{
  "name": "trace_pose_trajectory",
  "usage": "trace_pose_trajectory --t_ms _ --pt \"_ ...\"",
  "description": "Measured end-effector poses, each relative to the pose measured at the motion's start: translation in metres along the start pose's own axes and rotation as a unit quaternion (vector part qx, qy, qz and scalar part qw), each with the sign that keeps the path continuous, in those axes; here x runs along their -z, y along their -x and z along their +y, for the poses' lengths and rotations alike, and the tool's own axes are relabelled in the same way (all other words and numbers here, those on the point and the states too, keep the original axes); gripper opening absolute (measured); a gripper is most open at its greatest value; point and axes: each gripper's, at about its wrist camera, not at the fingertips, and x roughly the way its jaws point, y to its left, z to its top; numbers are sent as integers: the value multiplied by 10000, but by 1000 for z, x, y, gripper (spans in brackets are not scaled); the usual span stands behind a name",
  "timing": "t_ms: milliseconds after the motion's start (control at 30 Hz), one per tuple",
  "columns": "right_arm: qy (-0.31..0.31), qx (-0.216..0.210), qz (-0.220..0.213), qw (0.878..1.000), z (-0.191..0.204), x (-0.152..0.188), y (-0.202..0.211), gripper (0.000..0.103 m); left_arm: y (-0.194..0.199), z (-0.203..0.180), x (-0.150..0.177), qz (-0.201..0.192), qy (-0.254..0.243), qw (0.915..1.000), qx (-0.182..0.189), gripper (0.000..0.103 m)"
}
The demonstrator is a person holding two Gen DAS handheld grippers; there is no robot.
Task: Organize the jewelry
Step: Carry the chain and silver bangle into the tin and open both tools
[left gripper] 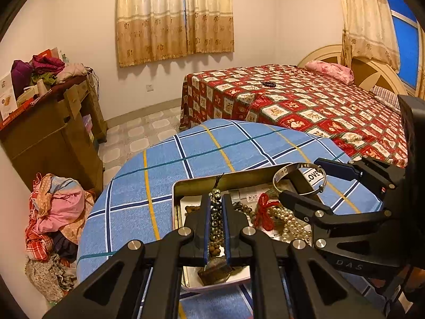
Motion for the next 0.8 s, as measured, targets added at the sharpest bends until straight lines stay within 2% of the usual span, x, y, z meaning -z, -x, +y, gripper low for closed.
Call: trace_pose_trajectory --t_ms 500,700,767,800 --pt "7 -8 179 9998 0 1 -23 70 -21 0 6 222 -38 9997 -72 8" --pt "4 -23 189 9998 -2 7 -22 70 -22 -6 11 288 -196 9993 -109 10" --pt "6 -8 197 9998 -1 9 -20 73 -21 -6 12 288 -197 9993 -140 31" --pt "4 -19 209 9998 -1 10 -18 74 -20 -6 13 251 -163 9992 -254 51"
